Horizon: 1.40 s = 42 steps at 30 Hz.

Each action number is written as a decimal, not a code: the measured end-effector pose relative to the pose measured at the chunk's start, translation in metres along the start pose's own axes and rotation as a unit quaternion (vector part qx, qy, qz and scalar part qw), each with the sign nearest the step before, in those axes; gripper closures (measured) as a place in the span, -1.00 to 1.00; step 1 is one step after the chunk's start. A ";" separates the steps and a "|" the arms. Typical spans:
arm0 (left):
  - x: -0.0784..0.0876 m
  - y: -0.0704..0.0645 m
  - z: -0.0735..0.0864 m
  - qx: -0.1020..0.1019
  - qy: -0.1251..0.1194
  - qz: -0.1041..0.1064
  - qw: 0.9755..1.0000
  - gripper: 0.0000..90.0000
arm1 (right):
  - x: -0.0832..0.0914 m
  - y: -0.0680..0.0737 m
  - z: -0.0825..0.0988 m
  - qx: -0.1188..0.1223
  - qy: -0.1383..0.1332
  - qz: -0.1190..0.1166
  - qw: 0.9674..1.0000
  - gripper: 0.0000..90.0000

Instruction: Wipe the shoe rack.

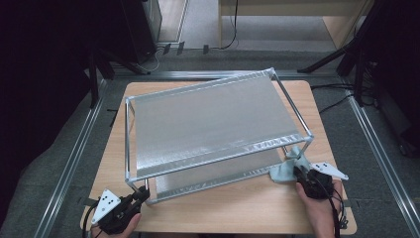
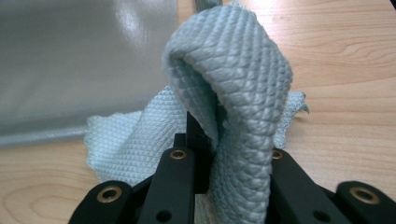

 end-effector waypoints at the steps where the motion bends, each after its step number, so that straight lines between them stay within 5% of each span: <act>1: 0.000 0.000 0.000 0.000 0.000 0.000 1.000 0.71 | 0.002 0.001 -0.002 -0.003 -0.002 -0.002 1.000 0.81; 9: 0.000 0.000 0.000 0.003 0.001 0.000 1.000 0.70 | 0.040 0.021 -0.035 0.022 -0.081 0.004 0.996 0.81; 12: 0.000 0.000 0.000 0.001 0.000 0.000 1.000 0.71 | 0.070 0.029 -0.054 0.023 -0.135 0.006 0.990 0.81; 18: -0.001 -0.001 0.000 -0.003 0.001 0.000 1.000 0.71 | 0.102 0.053 -0.070 0.043 -0.186 -0.020 0.981 0.80; 21: -0.002 -0.004 0.000 -0.009 0.002 0.000 1.000 0.71 | 0.091 0.068 -0.067 0.069 -0.172 -0.029 0.982 0.80; 25: -0.002 -0.005 0.000 -0.011 0.002 0.003 1.000 0.72 | 0.051 0.067 -0.053 0.077 -0.120 -0.029 0.989 0.80; 29: -0.003 -0.007 0.000 -0.009 0.002 0.010 1.000 0.72 | 0.011 0.047 -0.035 0.039 -0.065 -0.019 0.997 0.80; 33: -0.005 -0.014 0.001 -0.012 0.003 0.019 1.000 0.72 | -0.014 0.027 -0.024 0.007 -0.036 0.009 0.999 0.80; 36: -0.005 -0.018 0.001 -0.019 0.007 0.024 1.000 0.72 | -0.017 0.018 -0.022 -0.012 -0.035 0.022 0.999 0.80; 42: -0.007 -0.025 0.002 -0.020 0.006 0.031 0.999 0.72 | 0.012 0.014 -0.042 -0.013 -0.092 0.046 0.995 0.80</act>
Point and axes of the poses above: each handheld gripper's, and its own axes: x roughly backward along the jaws, z roughly out of its underside, y roughly to its left, the point moved 9 cm from there along -x, roughly forward along the jaws, and after that the axes turned 9 degrees about y, right-handed, at the moved point
